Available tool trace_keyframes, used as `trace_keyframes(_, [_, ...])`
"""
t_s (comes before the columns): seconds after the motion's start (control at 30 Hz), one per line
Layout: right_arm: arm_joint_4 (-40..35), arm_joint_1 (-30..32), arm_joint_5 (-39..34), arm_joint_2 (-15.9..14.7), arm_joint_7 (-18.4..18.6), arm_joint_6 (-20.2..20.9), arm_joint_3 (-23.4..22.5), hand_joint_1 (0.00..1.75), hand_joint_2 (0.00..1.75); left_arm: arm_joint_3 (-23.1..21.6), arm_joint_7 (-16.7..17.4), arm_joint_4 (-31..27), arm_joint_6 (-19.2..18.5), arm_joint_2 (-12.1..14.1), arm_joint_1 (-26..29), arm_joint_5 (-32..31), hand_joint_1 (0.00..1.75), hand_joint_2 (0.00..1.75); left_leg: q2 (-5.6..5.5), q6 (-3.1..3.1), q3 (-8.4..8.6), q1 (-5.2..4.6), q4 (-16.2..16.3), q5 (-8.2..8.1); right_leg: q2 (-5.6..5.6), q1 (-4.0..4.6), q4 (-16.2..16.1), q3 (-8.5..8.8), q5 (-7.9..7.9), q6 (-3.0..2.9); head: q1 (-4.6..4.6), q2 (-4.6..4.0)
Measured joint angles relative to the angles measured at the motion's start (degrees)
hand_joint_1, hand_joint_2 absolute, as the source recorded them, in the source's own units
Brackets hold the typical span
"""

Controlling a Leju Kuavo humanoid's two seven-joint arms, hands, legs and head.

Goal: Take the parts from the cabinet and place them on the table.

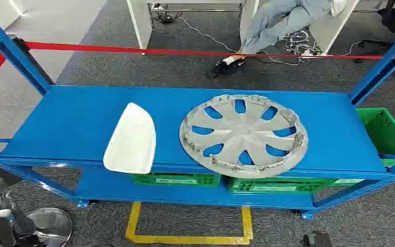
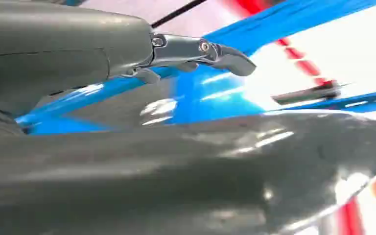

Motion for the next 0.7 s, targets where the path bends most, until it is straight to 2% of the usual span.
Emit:
trace_keyframes(0.03, [-0.1, 0.0, -0.3, 0.0, -0.1, -0.2, 0.2, 0.00, 0.00, 0.1, -0.2, -0.7, 0.2, 0.0, 0.0, -0.8, 0.00, 1.75, 0.00, 0.00, 0.01, 0.00, 0.0, 0.00, 0.00, 0.00, 0.0, 0.01, 0.00, 0.00, 0.00, 0.00])
trace_keyframes(0.1, [-0.2, 0.0, -0.6, 0.0, -0.2, -0.3, 0.4, 0.00, 0.00, 0.2, -0.3, -1.2, 0.3, 0.0, 0.2, -1.4, 0.00, 1.75, 0.01, 0.00, 0.01, 0.00, 0.0, 0.00, 0.04, -0.01, 0.0, -0.02, 0.00, 0.00, -0.04, 0.00])
trace_keyframes(0.27, [-1.8, -0.2, -3.1, -1.0, -0.8, -1.4, 2.9, 0.00, 0.00, 1.7, -1.7, -7.6, 1.4, -0.5, 0.5, -7.1, 0.00, 1.75, 0.00, 0.00, 0.00, 0.00, 0.0, 0.00, 0.04, 0.00, 0.0, 0.00, 0.00, 0.00, 0.00, 0.00])
trace_keyframes(0.47, [-4.3, -0.3, -6.9, -2.5, -1.8, -3.2, 6.3, 0.00, 0.00, 3.6, -2.9, -14.2, 3.0, -1.2, 0.6, -17.5, 0.00, 1.75, 0.00, 0.00, -0.01, 0.00, 0.0, 0.01, 0.01, 0.00, 0.0, 0.00, 0.00, 0.00, 0.00, 0.00])
trace_keyframes(0.7, [-6.8, -0.4, -10.8, -4.0, -2.7, -4.9, 10.0, 0.00, 0.00, 4.9, -1.5, -20.3, 4.7, -1.2, 0.6, -30.9, 0.00, 1.75, 0.00, 0.00, 0.00, -0.01, 0.0, 0.00, 0.00, -0.01, 0.0, -0.01, 0.00, 0.00, 0.00, 0.00])
